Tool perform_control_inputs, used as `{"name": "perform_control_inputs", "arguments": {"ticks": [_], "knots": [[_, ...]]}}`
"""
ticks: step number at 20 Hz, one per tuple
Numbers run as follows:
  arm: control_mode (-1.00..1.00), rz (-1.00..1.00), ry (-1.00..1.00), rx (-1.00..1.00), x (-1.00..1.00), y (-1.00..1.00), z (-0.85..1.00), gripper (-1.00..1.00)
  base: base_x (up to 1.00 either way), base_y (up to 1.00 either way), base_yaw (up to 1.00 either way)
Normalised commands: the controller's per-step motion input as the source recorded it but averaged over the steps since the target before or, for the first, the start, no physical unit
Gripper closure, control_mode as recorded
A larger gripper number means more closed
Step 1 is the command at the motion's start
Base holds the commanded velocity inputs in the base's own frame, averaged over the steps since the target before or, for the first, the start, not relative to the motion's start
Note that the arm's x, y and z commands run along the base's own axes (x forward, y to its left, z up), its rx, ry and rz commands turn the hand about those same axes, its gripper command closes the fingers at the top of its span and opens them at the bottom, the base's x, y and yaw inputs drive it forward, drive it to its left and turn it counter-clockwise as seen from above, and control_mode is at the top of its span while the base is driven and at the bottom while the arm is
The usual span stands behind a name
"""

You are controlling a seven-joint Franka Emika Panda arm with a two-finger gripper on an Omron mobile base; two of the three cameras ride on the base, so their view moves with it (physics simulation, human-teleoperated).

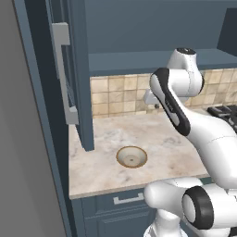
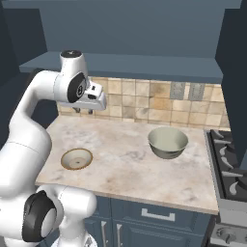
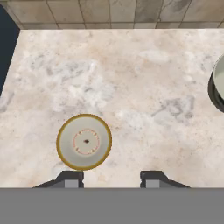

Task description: Pick up the bowls on the counter and stack them on top of one another in the open cabinet. Place the smaller bowl on top of the larger bowl.

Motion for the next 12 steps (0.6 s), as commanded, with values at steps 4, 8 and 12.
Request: {"name": "perform_control_inputs", "arguments": {"ticks": [4, 8, 12], "knots": [[-1.00, 0.00, -0.06, 0.00, -0.28, -0.01, -0.03, -1.00, 0.00, 0.00, 0.00], [-1.00, 0.00, -0.09, 0.02, -0.54, -0.03, -0.09, -1.00, 0.00, 0.00, 0.00], [-1.00, 0.00, -0.08, 0.02, -0.57, -0.01, -0.11, -1.00, 0.00, 0.00, 0.00]]}}
